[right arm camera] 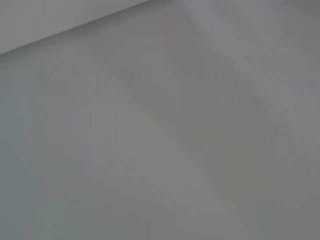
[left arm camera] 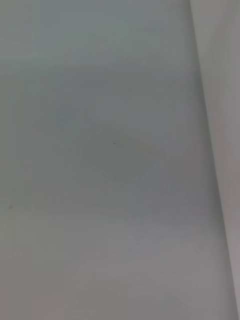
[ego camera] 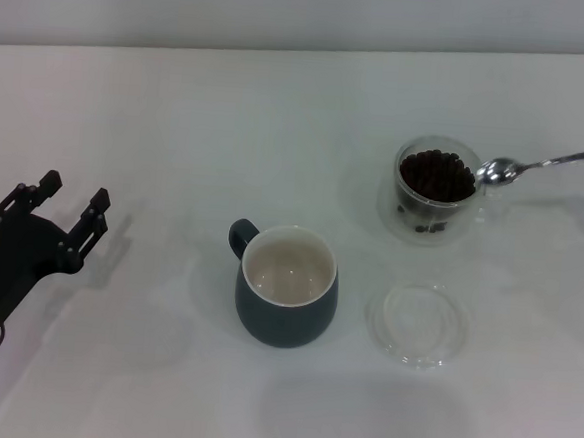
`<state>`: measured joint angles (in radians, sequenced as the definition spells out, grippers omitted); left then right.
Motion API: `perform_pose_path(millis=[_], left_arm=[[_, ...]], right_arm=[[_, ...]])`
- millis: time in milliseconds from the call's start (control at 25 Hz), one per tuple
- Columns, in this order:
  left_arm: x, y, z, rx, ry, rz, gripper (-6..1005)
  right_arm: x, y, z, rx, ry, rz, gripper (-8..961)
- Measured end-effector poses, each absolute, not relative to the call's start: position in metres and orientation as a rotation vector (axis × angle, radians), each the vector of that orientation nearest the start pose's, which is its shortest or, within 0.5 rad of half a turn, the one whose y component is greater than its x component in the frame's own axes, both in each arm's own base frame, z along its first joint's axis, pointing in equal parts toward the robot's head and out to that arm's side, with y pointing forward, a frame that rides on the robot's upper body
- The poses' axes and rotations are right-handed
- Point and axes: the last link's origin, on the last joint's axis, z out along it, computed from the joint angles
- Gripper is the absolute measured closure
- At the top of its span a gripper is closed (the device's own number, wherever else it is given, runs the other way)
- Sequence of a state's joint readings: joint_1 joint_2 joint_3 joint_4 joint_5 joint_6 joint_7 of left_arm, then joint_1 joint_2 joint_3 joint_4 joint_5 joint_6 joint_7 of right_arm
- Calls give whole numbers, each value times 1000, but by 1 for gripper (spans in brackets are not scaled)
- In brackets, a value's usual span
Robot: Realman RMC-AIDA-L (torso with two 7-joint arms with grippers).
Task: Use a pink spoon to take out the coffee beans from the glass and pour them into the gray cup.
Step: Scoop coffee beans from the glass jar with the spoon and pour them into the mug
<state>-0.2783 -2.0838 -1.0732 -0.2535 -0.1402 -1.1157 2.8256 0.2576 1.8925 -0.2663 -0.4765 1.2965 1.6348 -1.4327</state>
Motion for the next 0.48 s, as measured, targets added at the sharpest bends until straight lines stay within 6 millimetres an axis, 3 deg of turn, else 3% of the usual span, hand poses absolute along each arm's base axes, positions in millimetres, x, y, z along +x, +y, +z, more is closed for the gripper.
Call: perform_pose_path(millis=[160, 480], left_arm=[[-325, 275, -64, -1977, -560, -707, 385], [-325, 275, -64, -1976, -560, -709, 384]], right_arm=[[382, 261, 121, -1919, 1276, 1065, 806], [366, 276, 115, -2001, 1201, 1081, 806]])
